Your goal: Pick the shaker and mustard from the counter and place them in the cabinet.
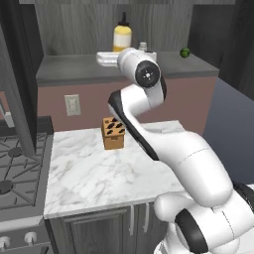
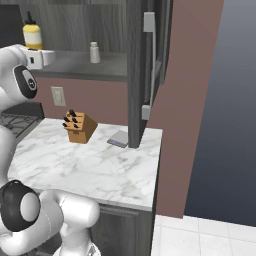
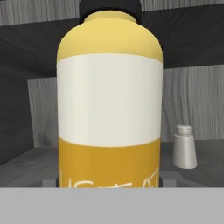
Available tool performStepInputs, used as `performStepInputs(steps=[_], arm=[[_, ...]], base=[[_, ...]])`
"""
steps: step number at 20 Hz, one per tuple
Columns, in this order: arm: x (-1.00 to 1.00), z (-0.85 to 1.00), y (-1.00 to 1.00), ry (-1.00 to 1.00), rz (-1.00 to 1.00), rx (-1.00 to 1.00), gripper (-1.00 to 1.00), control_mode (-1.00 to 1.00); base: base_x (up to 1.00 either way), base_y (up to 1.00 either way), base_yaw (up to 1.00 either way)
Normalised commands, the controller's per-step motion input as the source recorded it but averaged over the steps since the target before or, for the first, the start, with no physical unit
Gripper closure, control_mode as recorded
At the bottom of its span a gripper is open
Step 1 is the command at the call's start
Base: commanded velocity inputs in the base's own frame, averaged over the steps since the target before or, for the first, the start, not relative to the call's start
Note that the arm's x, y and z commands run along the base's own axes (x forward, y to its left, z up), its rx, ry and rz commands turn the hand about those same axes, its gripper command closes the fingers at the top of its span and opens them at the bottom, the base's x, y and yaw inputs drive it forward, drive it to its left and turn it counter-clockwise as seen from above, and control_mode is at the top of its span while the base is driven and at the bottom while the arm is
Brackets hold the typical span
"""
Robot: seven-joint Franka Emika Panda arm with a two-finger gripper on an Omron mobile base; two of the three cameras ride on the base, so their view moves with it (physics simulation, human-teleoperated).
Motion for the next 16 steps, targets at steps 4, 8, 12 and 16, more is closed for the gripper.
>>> performStepInputs(steps=[4,8,12,16], arm=[[0.01,0.0,0.0,0.0,0.0,0.0,1.0,-1.0],[0.0,0.0,0.0,0.0,0.0,0.0,1.0,-1.0],[0.0,-0.05,0.0,0.0,0.0,-0.03,1.0,-1.0],[0.0,-0.03,0.0,0.0,0.0,-0.03,1.0,-1.0]], base=[[0.0,0.0,0.0],[0.0,0.0,0.0],[0.0,0.0,0.0],[0.0,0.0,0.0]])
